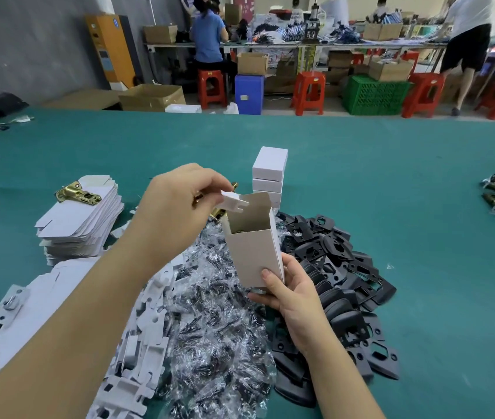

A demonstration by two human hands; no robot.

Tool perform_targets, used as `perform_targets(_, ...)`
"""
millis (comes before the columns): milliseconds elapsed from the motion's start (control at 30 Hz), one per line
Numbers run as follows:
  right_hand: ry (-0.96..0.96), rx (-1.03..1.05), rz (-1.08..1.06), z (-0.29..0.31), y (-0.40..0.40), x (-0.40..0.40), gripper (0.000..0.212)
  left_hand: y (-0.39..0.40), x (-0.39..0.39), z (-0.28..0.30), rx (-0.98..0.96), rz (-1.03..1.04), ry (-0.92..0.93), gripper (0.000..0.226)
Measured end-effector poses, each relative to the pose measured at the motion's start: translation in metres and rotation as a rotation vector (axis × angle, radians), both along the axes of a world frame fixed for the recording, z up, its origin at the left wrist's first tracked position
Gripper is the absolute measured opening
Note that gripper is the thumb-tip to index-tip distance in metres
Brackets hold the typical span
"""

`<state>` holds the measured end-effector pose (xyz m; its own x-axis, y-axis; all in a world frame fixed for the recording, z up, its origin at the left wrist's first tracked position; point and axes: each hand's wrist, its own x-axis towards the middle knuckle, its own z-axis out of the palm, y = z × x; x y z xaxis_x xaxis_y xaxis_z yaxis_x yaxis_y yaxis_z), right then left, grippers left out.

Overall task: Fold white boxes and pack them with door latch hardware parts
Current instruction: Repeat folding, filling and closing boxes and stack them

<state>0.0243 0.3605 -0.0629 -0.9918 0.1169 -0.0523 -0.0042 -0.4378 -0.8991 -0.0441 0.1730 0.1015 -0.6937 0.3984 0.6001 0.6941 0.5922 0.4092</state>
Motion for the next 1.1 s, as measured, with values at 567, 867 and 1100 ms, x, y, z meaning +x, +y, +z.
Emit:
perform_targets(567, 0.02, 0.007, 0.046, 0.001, -0.002, 0.001, 0.035, 0.041, -0.01, -0.007, -0.342, -0.138, -0.227, 0.037)
perform_targets(867, 0.017, -0.004, 0.059, 0.0, -0.004, 0.001, 0.03, 0.043, -0.011, -0.012, -0.282, -0.134, -0.187, 0.034)
perform_targets(1100, -0.002, -0.008, 0.059, 0.001, -0.003, 0.001, 0.032, 0.05, -0.011, -0.013, -0.383, -0.028, 0.024, 0.027)
